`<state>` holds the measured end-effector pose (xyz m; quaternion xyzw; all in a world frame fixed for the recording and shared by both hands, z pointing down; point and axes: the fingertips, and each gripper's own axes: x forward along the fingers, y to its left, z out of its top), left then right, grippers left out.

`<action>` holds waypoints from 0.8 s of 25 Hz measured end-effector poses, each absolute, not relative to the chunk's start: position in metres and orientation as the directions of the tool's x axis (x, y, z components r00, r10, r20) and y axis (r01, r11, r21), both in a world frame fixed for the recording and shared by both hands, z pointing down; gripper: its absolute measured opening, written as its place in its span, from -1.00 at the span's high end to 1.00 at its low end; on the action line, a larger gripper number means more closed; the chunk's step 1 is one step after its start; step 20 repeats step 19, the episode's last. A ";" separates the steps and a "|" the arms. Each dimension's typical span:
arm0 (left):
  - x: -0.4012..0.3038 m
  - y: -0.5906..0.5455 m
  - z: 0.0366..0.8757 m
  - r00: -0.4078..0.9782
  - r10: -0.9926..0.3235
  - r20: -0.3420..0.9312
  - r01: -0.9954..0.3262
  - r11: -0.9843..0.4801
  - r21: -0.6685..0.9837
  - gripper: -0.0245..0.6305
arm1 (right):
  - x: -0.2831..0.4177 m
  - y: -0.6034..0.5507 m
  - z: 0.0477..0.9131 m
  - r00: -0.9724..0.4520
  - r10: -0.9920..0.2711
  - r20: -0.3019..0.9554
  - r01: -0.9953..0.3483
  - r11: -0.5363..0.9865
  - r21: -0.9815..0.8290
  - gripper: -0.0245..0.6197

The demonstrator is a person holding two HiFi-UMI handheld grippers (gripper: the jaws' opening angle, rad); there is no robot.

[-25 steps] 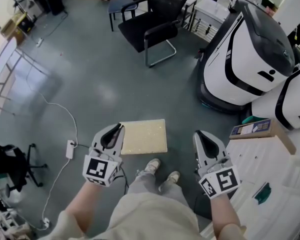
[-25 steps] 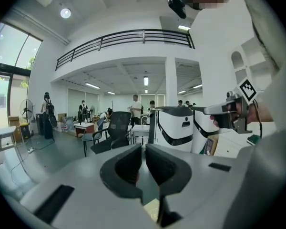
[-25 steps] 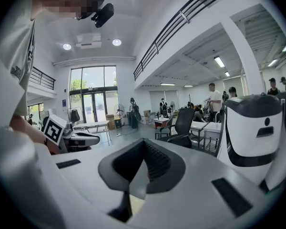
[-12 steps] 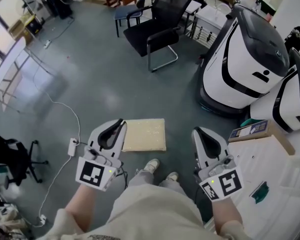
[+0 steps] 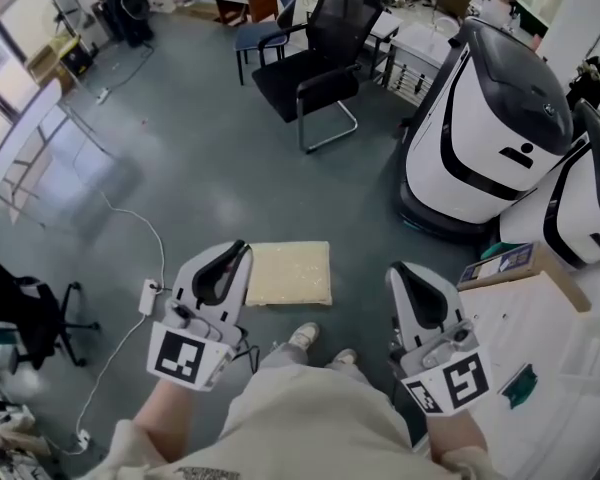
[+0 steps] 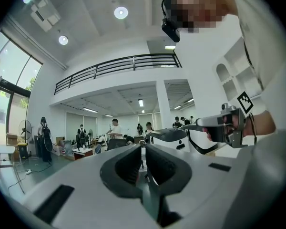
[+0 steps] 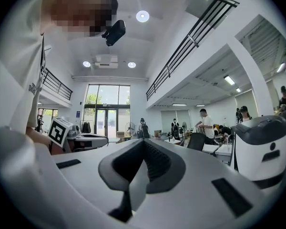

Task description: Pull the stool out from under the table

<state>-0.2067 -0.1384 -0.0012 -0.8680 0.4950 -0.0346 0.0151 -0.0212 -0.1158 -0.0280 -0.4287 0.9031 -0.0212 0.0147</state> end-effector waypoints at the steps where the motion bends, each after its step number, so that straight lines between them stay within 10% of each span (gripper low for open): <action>1: -0.206 -0.137 -0.002 0.507 -0.861 0.044 -0.859 -0.509 -0.060 0.79 | -0.020 -0.114 -0.029 -0.632 -0.775 -0.008 -0.773 0.632 -0.049 0.86; 20: -0.187 -0.129 -0.002 0.533 -0.845 0.037 -0.841 -0.534 -0.088 0.79 | -0.007 -0.108 -0.020 -0.603 -0.797 0.030 -0.798 0.601 -0.040 0.86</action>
